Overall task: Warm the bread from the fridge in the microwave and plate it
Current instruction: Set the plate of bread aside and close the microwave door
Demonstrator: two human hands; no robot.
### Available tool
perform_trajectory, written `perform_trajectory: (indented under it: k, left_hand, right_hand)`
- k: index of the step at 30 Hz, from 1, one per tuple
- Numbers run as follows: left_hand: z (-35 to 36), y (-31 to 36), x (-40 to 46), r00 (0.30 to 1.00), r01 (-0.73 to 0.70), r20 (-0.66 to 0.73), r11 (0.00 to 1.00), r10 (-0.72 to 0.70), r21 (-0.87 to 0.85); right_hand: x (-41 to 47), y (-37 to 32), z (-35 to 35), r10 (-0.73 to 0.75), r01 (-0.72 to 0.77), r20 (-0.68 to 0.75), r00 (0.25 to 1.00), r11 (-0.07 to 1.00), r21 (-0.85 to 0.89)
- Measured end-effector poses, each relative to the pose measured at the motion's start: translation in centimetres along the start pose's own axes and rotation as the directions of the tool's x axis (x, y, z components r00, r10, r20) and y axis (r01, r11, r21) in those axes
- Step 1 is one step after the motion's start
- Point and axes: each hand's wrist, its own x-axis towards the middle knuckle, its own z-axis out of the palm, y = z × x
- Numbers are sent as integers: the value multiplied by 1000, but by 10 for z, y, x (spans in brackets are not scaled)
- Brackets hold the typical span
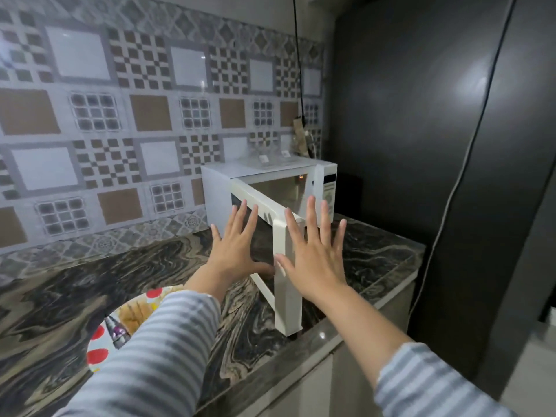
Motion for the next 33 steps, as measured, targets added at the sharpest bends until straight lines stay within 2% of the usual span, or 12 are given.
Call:
perform_trajectory:
  k: [8,14,20,25,33]
  left_hand:
    - [18,19,42,995,-91,40,994,89,56]
    - [46,51,93,996,-88,7,988,87,129]
    - [81,91,155,998,7,-61,975,7,222]
    - [110,114,200,987,140,-107,960,-117,242]
    - [139,124,264,963,263,-136,927,-234,266]
  right_hand:
    - [17,44,23,42,-41,-28,999,998,37]
    - [46,110,38,75,-75,-10,997,997,13]
    - [98,189,61,32,-32,38,999,999,10]
    - [153,245,87,-55,48,90,994,995,87]
    - [238,293,132,-133,108,151,980,981,160]
